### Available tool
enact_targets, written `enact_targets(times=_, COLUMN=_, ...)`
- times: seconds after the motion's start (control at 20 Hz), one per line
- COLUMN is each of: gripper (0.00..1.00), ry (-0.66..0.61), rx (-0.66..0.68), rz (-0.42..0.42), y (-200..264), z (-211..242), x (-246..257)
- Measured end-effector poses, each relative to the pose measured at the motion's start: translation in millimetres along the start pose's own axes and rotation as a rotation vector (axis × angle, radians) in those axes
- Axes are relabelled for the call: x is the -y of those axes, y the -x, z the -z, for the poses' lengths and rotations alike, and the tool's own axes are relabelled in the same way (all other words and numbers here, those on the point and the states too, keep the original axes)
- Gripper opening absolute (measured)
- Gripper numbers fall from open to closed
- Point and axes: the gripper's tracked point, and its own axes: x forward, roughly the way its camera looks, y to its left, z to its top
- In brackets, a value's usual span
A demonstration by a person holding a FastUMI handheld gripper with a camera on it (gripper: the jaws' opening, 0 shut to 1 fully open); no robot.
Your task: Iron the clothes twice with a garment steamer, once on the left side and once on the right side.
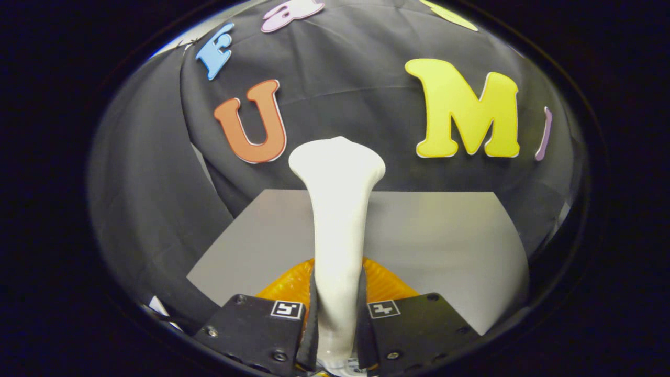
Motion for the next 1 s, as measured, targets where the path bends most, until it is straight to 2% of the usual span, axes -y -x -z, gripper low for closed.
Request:
enact_targets(times=0.2, gripper=0.30, ry=-0.028, rx=0.075, rz=-0.039, y=20.0, z=-17.9, x=-6.0)
enact_targets(times=0.55, gripper=0.30, ry=0.014, rx=0.157, rz=-0.099, y=77.4, z=-42.4, x=-17.9)
enact_targets(times=1.0, gripper=0.30, ry=0.043, rx=0.266, rz=-0.149, y=192.2, z=-55.3, x=-4.6)
